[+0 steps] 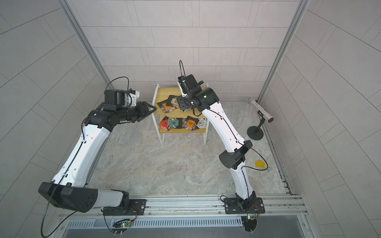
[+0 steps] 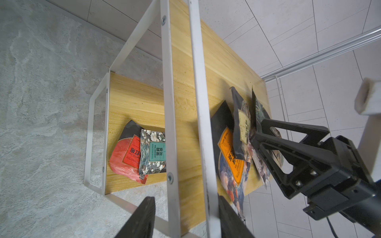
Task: Remove the tea bags from the shelf
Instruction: Pick up the tea bag from the shelf.
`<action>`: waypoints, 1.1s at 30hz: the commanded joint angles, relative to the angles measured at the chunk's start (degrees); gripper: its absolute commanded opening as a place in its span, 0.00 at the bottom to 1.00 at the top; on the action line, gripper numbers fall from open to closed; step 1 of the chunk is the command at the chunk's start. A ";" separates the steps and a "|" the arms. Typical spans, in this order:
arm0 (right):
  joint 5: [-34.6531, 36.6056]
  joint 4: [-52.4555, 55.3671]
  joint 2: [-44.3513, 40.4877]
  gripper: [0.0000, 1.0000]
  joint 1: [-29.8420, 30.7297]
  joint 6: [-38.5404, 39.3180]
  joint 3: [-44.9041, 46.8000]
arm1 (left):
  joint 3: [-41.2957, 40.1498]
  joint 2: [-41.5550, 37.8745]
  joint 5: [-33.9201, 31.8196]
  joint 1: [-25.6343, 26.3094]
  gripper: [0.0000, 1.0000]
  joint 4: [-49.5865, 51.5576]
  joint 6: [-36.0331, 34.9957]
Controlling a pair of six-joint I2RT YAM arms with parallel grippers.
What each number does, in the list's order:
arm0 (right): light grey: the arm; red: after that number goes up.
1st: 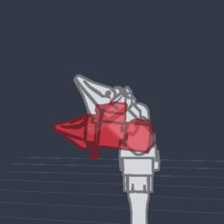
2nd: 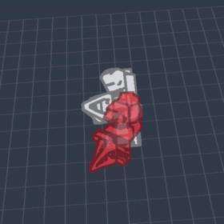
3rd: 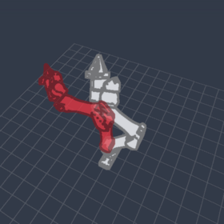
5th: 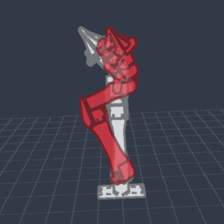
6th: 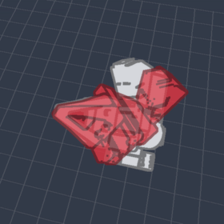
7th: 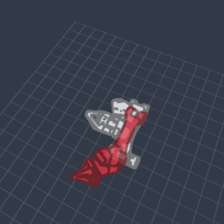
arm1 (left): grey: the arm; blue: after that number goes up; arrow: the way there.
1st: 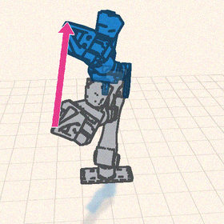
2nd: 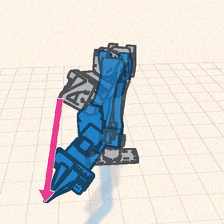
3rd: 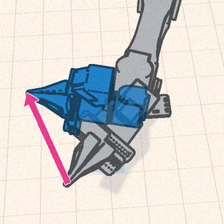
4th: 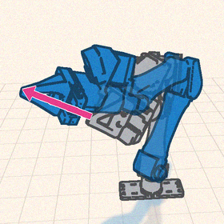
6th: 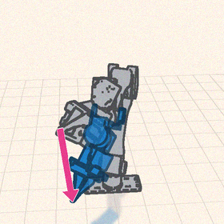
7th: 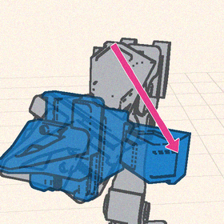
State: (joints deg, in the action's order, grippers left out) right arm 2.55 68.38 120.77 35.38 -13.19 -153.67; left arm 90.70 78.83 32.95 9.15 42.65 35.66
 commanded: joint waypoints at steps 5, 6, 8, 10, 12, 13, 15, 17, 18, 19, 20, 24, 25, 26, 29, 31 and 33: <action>-2.07 2.37 -0.89 0.39 -1.06 -0.98 0.65 | -0.97 -1.53 -0.46 0.13 0.51 -0.20 0.38; -2.31 2.29 -0.91 0.37 -1.09 -0.94 0.65 | -1.09 -1.49 -0.49 0.09 0.51 -0.20 0.38; -2.83 1.87 -1.04 0.34 -1.09 -1.14 0.56 | -1.05 -1.48 -0.53 0.14 0.51 -0.22 0.51; -3.40 1.20 -1.28 0.32 -1.04 -1.26 0.56 | -1.07 -1.49 -0.44 0.11 0.51 -0.20 0.55; -3.73 0.68 -1.58 0.31 -1.09 -1.31 0.40 | -1.05 -1.53 -0.51 0.13 0.51 -0.29 0.55; -3.85 0.45 -1.66 0.29 -1.08 -1.31 0.15 | -1.07 -1.60 -0.52 0.17 0.51 -0.29 0.63; -4.34 0.61 -1.59 0.26 -1.10 -1.23 -0.90 | -1.13 -1.57 -0.61 0.09 0.51 -0.37 0.64; -4.81 0.36 -1.67 0.22 -1.03 -1.16 -1.59 | -1.22 -1.50 -0.61 0.13 0.51 -0.46 0.73; -4.99 0.04 -1.92 0.21 -1.09 -1.14 -1.71 | -1.24 -1.49 -0.56 0.13 0.51 -0.52 0.86; -5.05 -0.38 -2.18 0.19 -1.07 -1.22 -1.72 | -1.38 -1.51 -0.52 0.15 0.51 -0.64 0.89; -5.02 -0.64 -2.41 0.17 -1.05 -1.22 -1.73 | -1.44 -1.66 -0.52 0.08 0.51 -0.75 0.90; -5.07 -1.90 -3.47 0.09 -0.97 -0.96 -1.73 | -1.73 -1.66 -0.54 0.13 0.51 -1.04 1.19; -4.93 -2.17 -3.73 0.08 -1.01 -0.81 -1.73 | -1.71 -1.66 -0.53 0.14 0.51 -1.09 1.18; -4.78 -2.35 -3.91 0.07 -0.95 -0.70 -1.73 | -1.75 -1.64 -0.47 0.14 0.51 -1.09 1.22; -4.82 -3.02 -4.49 0.06 -0.99 -0.61 -1.81 | -1.84 -1.65 -0.43 0.16 0.51 -1.17 1.25; -3.97 -3.41 -4.87 0.09 -0.90 -0.21 -1.88 | -1.75 -1.65 -0.37 0.12 0.51 -1.23 1.25; -3.56 -3.80 -5.26 0.08 -0.91 -0.08 -1.98 | -1.67 -1.55 -0.34 0.08 0.51 -1.26 1.25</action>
State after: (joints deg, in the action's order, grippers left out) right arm -2.28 66.00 118.50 34.44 -13.72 -154.12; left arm 89.65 78.30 33.17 9.15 41.34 36.67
